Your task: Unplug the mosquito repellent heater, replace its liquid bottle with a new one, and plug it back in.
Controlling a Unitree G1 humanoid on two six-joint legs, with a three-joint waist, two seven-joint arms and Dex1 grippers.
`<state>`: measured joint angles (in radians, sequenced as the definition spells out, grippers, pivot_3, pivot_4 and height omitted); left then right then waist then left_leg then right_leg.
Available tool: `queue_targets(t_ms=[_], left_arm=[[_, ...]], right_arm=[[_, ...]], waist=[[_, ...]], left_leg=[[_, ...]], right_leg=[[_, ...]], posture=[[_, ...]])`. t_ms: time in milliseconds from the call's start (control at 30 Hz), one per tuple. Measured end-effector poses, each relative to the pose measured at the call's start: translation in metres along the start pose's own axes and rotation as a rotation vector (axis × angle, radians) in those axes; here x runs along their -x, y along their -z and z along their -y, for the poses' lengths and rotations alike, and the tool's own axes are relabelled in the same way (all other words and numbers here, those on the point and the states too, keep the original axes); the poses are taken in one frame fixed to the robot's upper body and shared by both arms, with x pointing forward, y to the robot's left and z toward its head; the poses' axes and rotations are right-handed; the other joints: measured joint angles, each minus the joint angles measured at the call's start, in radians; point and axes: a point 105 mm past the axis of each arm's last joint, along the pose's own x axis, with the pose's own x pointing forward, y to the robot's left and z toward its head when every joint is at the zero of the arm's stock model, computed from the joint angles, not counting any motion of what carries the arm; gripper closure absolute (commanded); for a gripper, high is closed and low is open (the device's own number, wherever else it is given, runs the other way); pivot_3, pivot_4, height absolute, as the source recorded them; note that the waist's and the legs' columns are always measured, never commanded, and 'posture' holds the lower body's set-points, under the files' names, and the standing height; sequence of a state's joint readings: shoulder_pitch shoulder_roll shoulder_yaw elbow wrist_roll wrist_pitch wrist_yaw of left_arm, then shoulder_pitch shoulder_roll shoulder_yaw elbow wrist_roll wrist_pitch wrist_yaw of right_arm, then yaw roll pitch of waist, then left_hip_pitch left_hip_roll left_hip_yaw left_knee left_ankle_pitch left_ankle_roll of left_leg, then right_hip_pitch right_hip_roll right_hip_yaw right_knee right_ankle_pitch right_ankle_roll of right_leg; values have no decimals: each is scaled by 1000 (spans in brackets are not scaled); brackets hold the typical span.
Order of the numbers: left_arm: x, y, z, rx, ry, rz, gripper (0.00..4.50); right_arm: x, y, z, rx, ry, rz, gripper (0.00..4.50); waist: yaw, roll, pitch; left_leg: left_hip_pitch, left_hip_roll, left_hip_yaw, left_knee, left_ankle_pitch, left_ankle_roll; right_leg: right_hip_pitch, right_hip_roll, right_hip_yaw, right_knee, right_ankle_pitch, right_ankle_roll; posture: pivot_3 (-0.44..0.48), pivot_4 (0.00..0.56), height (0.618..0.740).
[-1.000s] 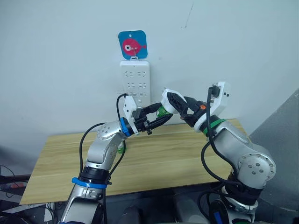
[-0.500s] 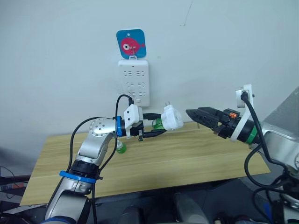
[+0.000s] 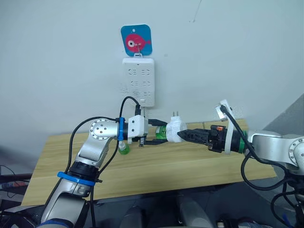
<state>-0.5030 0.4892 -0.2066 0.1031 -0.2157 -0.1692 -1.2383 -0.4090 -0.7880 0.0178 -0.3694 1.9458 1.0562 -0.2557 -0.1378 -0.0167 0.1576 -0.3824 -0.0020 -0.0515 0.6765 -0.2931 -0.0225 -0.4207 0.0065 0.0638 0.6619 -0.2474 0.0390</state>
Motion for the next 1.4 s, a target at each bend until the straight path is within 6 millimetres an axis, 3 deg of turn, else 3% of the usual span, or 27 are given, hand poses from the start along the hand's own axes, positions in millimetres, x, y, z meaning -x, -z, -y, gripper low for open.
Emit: queue_targets(t_ms=[333,500,533,1033,1267,1400], left_arm=[[-5,-10,6,-30,35,28,2295],[-2,-12,4,-39,28,30,2295],[-2,-12,4,-39,26,30,2295],[-1,-13,3,-41,21,36,2295],[5,-15,-2,-12,-13,68,57],[6,-12,0,-6,2,67,41]], right_arm=[[-9,3,-5,-29,-69,-16,0],[-10,1,1,-43,-49,-13,1428],[-10,1,1,-45,-50,-10,1532],[-11,0,0,-50,-56,-5,1532],[-13,-2,-8,-59,-125,14,1532],[-13,-3,-11,-63,-153,16,1532]], waist=[[0,0,1],[0,0,1],[0,0,1],[0,0,1],[0,0,1],[0,0,1]], left_leg=[[1,0,0,0,-1,1],[1,0,1,0,-1,1],[1,0,1,0,-1,1],[1,0,0,0,-1,1],[1,0,0,1,-1,1],[1,0,0,1,-1,1]], right_leg=[[-1,0,4,0,0,1],[-1,0,4,0,0,1],[-1,0,4,0,0,2],[-1,0,4,0,1,2],[-1,0,4,1,1,2],[-1,0,4,0,1,2]], posture=[[-156,140,733],[-154,138,733],[-154,138,733],[-157,133,733],[-160,132,733],[-161,131,733]])
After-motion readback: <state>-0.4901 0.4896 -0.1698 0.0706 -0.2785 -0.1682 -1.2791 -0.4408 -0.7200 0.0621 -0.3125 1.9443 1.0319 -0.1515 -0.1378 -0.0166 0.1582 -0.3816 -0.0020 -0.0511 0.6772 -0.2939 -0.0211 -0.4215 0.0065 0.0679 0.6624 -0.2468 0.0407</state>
